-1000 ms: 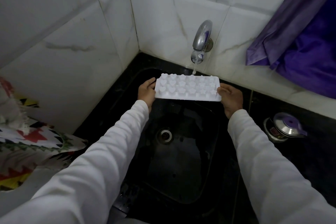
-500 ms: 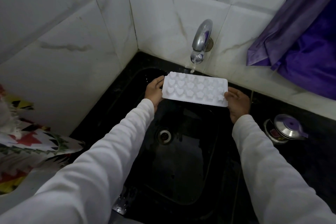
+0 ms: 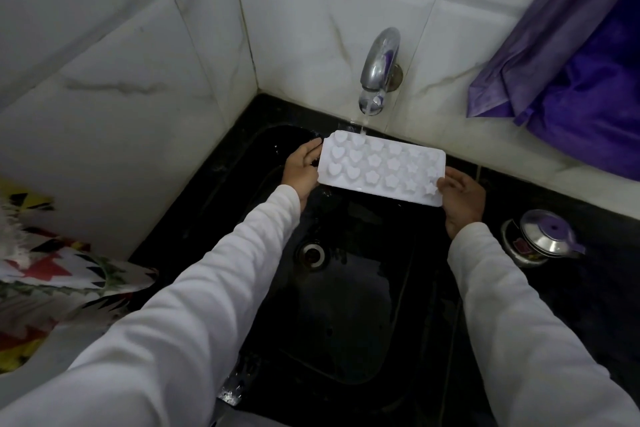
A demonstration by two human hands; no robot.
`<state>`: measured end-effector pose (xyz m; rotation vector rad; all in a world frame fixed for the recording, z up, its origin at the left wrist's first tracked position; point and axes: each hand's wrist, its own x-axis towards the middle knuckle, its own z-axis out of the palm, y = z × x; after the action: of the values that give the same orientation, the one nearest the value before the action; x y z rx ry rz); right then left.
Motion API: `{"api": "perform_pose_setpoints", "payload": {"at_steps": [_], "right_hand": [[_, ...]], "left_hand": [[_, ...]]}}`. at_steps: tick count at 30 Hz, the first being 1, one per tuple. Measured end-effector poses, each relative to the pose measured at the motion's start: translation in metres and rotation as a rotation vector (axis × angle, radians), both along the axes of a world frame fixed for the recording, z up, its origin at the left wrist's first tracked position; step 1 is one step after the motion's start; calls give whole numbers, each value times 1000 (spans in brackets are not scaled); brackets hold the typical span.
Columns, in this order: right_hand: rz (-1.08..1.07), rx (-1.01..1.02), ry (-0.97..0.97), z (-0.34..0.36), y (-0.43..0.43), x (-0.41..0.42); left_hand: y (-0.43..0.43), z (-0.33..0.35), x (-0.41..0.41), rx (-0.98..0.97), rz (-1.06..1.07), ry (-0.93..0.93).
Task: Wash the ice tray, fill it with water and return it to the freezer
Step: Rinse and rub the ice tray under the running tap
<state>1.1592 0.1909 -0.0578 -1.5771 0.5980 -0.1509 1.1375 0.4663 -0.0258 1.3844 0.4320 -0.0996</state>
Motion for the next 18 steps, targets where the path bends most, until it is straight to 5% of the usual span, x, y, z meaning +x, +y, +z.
{"api": "perform_pose_setpoints", "payload": {"at_steps": [18], "right_hand": [[-41,-33,-2,-6,-24,-7]], "left_hand": [[-21,21,-2,-100,-43,-58]]}}
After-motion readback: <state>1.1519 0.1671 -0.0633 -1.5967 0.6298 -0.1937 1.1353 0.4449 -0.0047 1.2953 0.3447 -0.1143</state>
